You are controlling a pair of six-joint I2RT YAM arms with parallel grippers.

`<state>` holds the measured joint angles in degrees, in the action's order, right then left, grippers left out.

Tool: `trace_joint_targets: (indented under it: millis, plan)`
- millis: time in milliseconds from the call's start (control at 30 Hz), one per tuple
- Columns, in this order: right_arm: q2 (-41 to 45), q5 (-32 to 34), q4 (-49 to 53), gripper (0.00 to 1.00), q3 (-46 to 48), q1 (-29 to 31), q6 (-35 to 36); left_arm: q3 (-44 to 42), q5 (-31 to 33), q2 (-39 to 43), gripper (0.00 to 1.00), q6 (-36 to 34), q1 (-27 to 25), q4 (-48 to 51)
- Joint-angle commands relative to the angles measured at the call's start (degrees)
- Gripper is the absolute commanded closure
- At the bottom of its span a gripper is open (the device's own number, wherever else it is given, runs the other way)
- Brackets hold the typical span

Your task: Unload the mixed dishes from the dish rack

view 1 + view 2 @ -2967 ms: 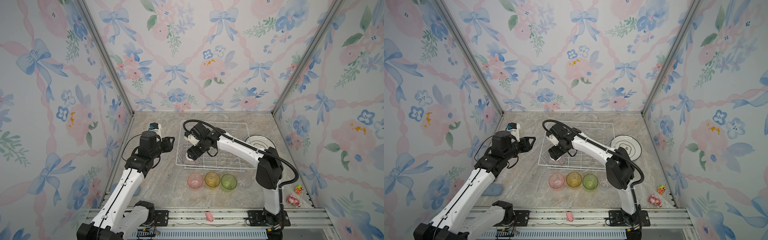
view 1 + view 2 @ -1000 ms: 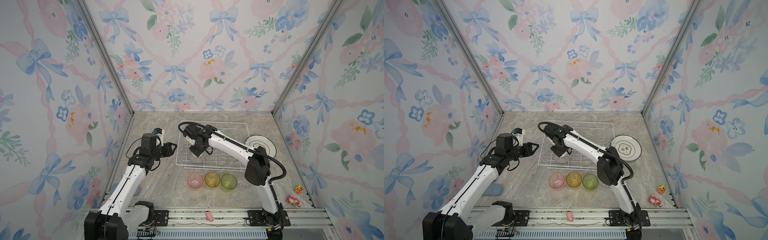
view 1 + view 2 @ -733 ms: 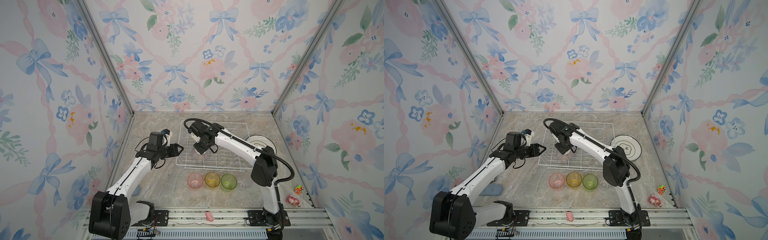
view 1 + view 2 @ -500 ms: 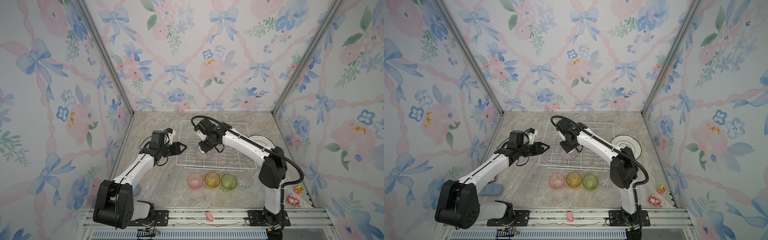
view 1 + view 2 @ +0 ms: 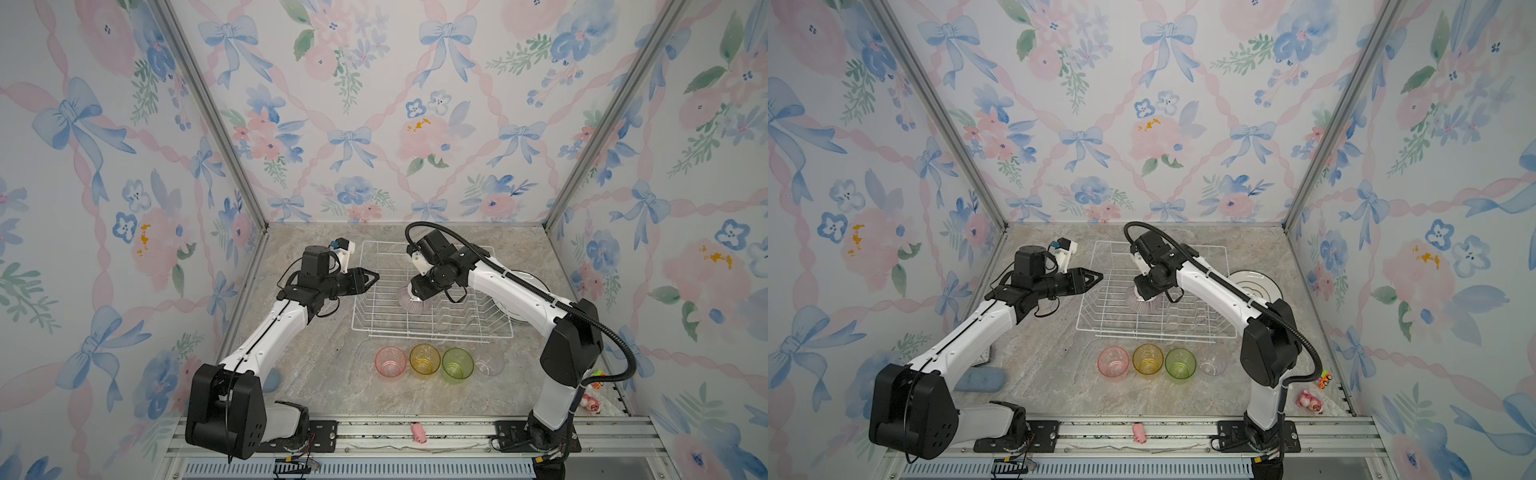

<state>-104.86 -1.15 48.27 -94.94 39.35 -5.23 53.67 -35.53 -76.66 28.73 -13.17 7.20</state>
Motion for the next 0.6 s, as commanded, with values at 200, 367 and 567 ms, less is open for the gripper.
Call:
trace_joint_targets:
  millis: [200,367,567]
  plan:
    - [6.1,-3.42,-4.31,0.73,2.2,-1.82,-1.73,-4.13,-11.18,-10.07,0.6,5.63,-0.1,-12.41]
    - [8.07,-5.51,-6.11,0.72,4.03,-2.9,-2.52,-5.94,-15.37,-13.9,0.53,10.2,-0.05,-21.22]
    - [6.94,-5.26,-5.79,0.73,3.95,-3.41,-2.26,-6.98,-14.51,-13.06,0.53,10.25,-0.43,-21.79]
